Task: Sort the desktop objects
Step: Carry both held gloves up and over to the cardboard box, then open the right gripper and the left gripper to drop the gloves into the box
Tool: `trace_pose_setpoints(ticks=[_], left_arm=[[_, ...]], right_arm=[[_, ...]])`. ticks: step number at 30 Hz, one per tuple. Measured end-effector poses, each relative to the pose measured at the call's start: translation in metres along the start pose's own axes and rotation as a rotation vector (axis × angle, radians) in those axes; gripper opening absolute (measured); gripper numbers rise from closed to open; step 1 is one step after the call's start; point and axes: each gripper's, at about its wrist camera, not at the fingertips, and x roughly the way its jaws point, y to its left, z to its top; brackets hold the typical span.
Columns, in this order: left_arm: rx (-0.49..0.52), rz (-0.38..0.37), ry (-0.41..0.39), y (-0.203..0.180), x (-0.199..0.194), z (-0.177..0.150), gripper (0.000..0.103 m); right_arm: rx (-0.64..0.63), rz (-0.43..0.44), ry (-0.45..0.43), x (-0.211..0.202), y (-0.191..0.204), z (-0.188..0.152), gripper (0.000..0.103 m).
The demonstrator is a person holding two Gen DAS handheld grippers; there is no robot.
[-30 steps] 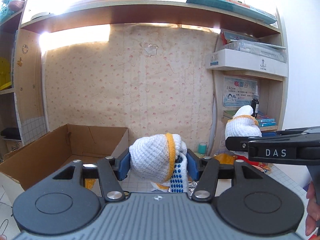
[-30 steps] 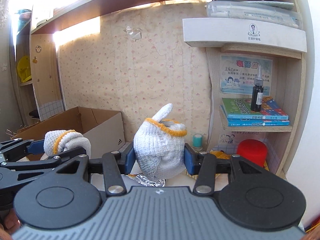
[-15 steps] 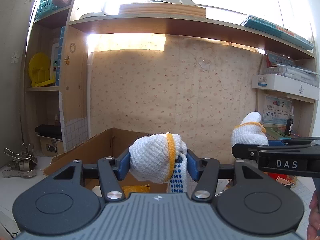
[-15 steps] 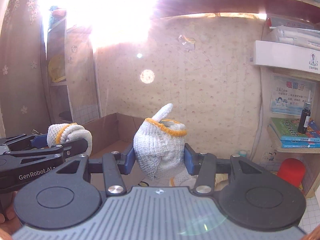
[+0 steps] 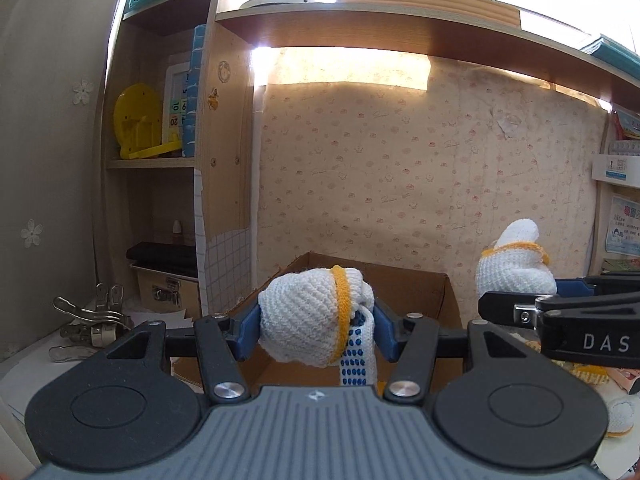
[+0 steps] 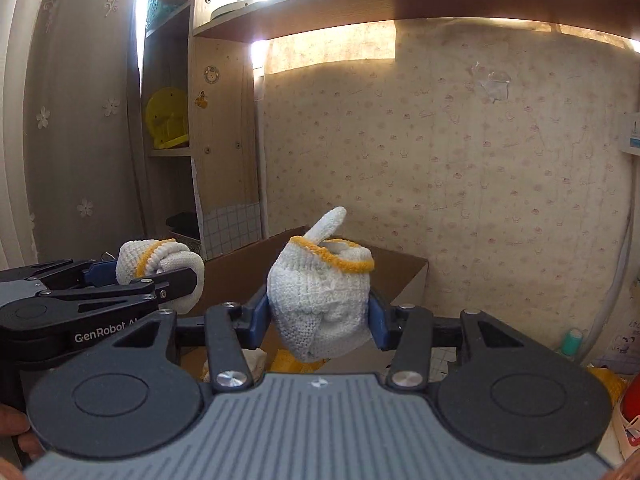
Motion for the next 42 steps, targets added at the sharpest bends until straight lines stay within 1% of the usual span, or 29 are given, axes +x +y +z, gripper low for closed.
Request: trace_pose_setpoints(ticks=[6,15,26,34,42], left_arm=[[-0.005,0.031,0.032,0.019,0.021,-0.001,0.059],[-0.01,0.041,0.073,0.031,0.044,-0.005,0.059],[-0.015,0.048,0.099,0.034,0.057,-0.01,0.059],[-0.013,0.061,0.109,0.038,0.062,-0.011,0.06],[-0.01,0.08,0.126,0.039,0.068,-0.015,0.061]], right_arm=[[-0.018,0.024,0.041,0.034,0.017,0.004,0.048],[-0.041,0.026,0.091,0.067,0.032,0.004,0.048],[-0.045,0.012,0.141,0.094,0.034,-0.002,0.048],[-0.042,0.014,0.155,0.107,0.033,-0.001,0.048],[-0.044,-0.003,0.171,0.122,0.029,0.0,0.049]])
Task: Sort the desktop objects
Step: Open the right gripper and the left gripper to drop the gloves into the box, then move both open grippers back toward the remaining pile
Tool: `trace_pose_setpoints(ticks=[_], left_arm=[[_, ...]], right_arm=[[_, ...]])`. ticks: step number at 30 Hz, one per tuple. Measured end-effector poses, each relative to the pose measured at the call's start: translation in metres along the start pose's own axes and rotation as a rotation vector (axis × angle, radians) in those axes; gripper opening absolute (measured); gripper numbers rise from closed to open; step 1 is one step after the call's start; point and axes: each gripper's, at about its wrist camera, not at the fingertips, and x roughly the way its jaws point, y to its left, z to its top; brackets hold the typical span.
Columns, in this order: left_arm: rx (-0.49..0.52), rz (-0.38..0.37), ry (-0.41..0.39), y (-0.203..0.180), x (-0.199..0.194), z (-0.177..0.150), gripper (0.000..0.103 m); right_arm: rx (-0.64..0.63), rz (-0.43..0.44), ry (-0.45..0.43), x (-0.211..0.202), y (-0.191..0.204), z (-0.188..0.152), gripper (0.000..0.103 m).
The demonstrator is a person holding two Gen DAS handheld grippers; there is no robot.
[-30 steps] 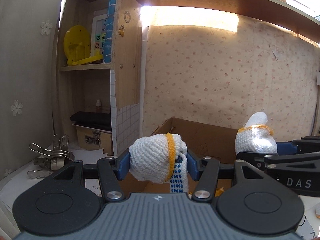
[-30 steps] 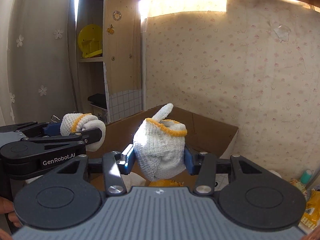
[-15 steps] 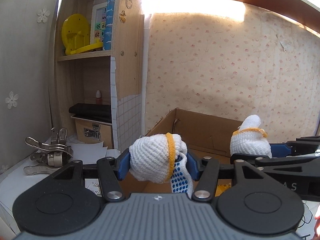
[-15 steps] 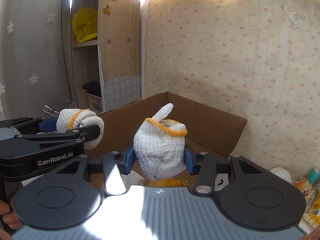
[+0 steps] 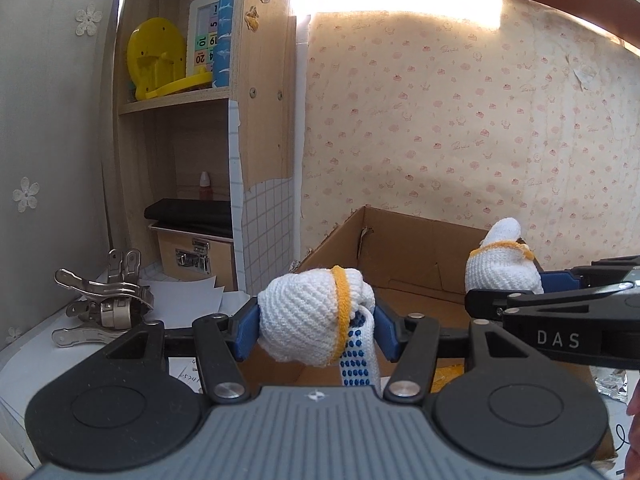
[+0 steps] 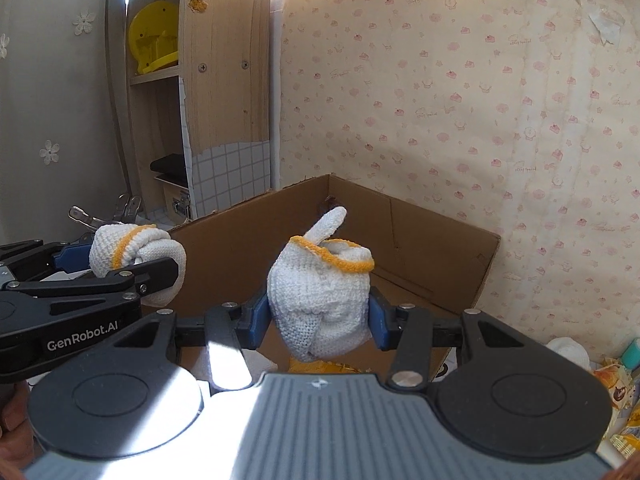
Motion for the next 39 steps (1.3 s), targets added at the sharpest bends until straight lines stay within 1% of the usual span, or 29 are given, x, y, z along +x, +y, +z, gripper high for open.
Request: trace_pose_setpoints(ticks=[5,12,13,14,15,17,18,20,21,23,29,32,34,39], left_arm=[[0.003,0.011,0.007,-0.001,0.003,0.0,0.065],[0.006,0.016,0.012,-0.003,0.004,-0.001,0.067],[0.001,0.016,0.014,-0.003,0.004,0.0,0.068],[-0.003,0.015,0.015,-0.003,0.004,0.0,0.069],[-0.006,0.017,0.012,-0.003,0.003,0.0,0.07],[-0.007,0.015,0.005,-0.004,0.001,0.002,0.077],[-0.007,0.018,0.001,-0.004,0.001,0.002,0.079],[0.0,0.031,-0.008,-0.006,-0.001,0.004,0.088],[-0.002,0.033,-0.01,-0.006,-0.001,0.004,0.09],[-0.005,0.035,-0.019,-0.005,-0.003,0.005,0.097],[0.004,0.039,-0.028,-0.009,-0.008,0.006,0.099],[-0.002,0.025,-0.031,-0.011,-0.013,0.006,0.099],[0.002,0.013,-0.038,-0.016,-0.018,0.005,0.099],[-0.002,-0.038,-0.053,-0.033,-0.03,0.004,0.099]], right_arm=[[-0.005,-0.012,0.005,0.005,-0.001,0.001,0.05],[-0.004,-0.015,-0.007,0.003,0.0,0.002,0.052],[-0.003,-0.014,-0.01,0.002,-0.001,0.003,0.055],[-0.002,-0.016,-0.018,0.001,-0.002,0.003,0.064],[-0.002,-0.021,-0.028,-0.001,-0.002,0.003,0.067],[-0.002,-0.018,-0.036,-0.005,-0.003,0.004,0.067],[0.0,-0.018,-0.041,-0.007,-0.003,0.004,0.067],[-0.002,-0.019,-0.048,-0.011,-0.004,0.005,0.067],[-0.002,-0.022,-0.054,-0.014,-0.005,0.005,0.067],[0.004,-0.021,-0.066,-0.02,-0.008,0.005,0.067],[0.007,-0.034,-0.088,-0.035,-0.015,0.004,0.067],[0.006,-0.051,-0.1,-0.046,-0.021,0.0,0.067],[0.009,-0.069,-0.109,-0.055,-0.028,-0.004,0.067],[0.035,-0.154,-0.119,-0.084,-0.06,-0.022,0.067]])
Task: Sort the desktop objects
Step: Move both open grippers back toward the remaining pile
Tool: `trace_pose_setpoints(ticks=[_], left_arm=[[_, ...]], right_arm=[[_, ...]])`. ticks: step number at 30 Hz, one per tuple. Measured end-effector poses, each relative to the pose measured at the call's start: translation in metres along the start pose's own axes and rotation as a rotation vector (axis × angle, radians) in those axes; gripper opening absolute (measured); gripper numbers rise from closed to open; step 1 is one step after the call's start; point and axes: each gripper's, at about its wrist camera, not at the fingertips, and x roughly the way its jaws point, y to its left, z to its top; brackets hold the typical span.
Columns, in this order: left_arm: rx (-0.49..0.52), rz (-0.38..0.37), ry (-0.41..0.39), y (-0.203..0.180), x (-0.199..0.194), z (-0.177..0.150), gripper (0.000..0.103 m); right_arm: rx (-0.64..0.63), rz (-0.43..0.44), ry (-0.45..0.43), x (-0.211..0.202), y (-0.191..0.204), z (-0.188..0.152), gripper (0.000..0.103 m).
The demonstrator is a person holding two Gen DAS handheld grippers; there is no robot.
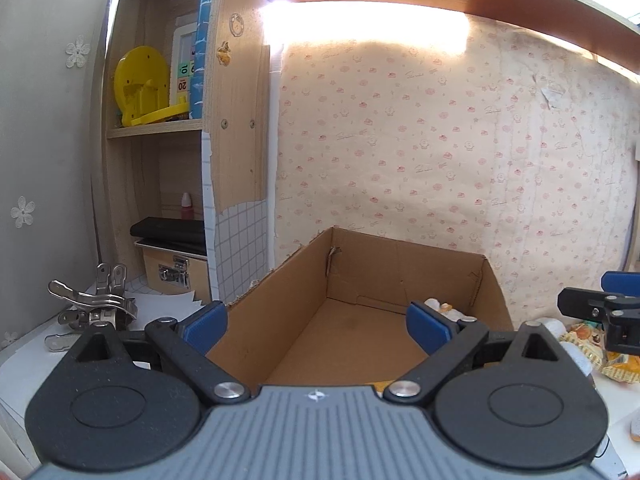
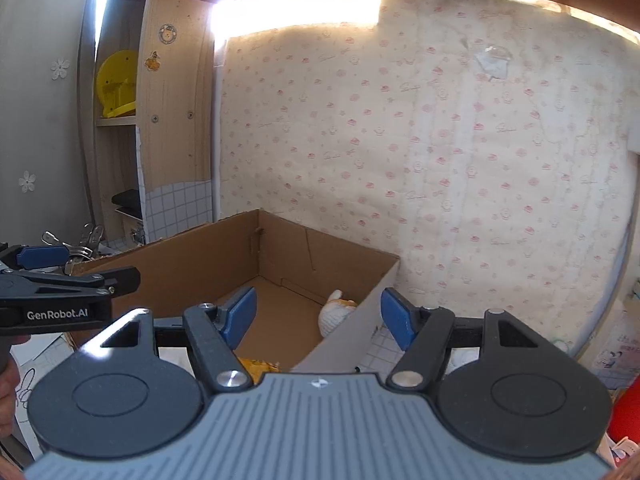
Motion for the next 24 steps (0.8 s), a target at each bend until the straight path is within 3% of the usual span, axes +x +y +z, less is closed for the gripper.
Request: trace_pose_setpoints(ticks=[8,13,18,24], left_arm=[[-0.006,-0.114,-0.037,-0.037,-0.026,0.0,0.099],[0.036,-0.189,-0.055,-0.07,-0.039,-0.004,0.099],[0.079,-0.218,-0.038,-0.094,-0.04,-0.016,0.099],[0.085,-0.205,-0.012,-0.094,-0.036,-0.024,0.099]], right_arm=[[0.084,-0.176,0.011,-0.039,-0.068,-0.033,0.067],[0.145,-0.241,0.032,-0.053,-0.101,-0.056,0.067],[0.154,-0.248,0.074,-0.049,-0.111,-0.076,0.067],[0.147,-0.176,0.124,-0.016,-0.101,-0.088,0.068]])
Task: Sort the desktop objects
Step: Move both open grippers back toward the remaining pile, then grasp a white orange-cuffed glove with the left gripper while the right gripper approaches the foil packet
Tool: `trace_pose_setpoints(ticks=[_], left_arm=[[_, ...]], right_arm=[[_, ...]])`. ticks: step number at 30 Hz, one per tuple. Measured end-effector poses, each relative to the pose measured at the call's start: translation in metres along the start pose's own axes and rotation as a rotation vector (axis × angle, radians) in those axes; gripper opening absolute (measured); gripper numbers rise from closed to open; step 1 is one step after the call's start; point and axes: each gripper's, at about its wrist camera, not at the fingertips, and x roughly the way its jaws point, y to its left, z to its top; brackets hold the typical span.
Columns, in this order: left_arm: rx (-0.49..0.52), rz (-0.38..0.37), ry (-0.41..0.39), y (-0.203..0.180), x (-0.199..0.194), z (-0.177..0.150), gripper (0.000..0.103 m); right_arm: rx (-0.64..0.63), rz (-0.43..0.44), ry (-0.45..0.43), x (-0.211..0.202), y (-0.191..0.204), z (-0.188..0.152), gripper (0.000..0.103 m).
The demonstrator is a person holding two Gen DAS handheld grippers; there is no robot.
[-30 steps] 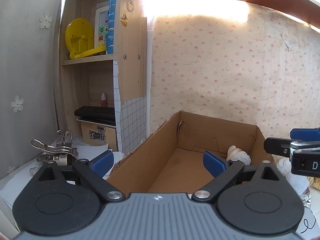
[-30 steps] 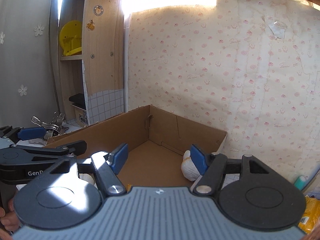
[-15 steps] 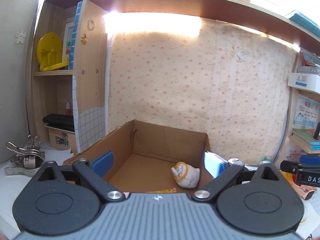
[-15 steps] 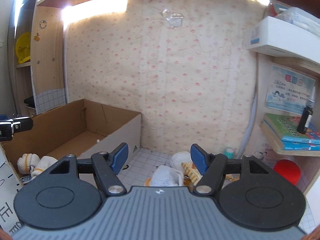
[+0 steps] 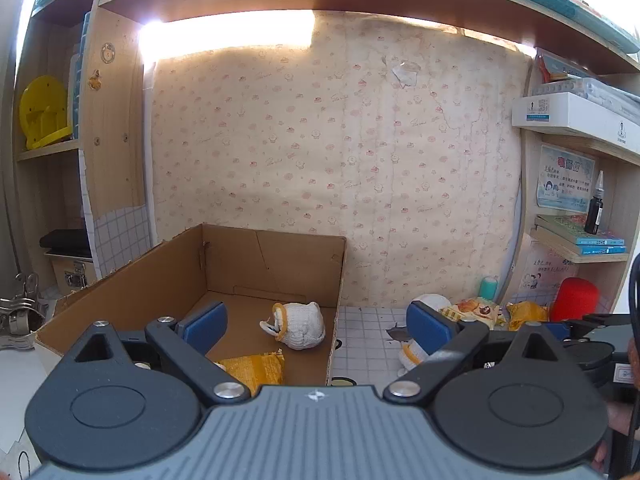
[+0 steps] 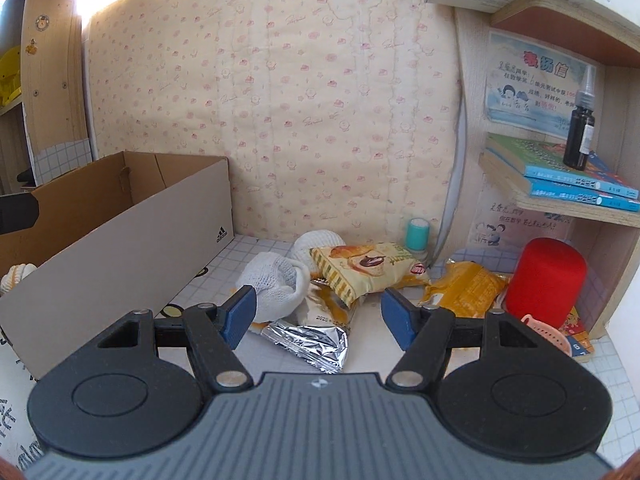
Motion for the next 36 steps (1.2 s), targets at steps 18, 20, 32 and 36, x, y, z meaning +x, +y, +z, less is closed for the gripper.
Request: trace_pose_setpoints(ticks=[18,20,32,36], left_arm=[[0.013,-0.006,0.036,0.004,0.019,-0.005,0.099],[0.014,-0.006,0.036,0.004,0.019,-0.005,0.099],[0.075,-0.108,0.049,-0.045,0.026,-0.013,0.099],[0.121,-0.146,0.056,-0.082,0.035,-0.027,0.099]], right_arm=[[0.022,0.099,0.108,0.08,0.018,0.007,0.072],[0.022,0.198,0.11,0.076,0.017,0.004,0.072],[-0.049,0.163,0.031,-0.012,-0.018,-0.019,0.084],[-0.045,0.021,0.012,-0.023,-0.043,-0.024,0.084]])
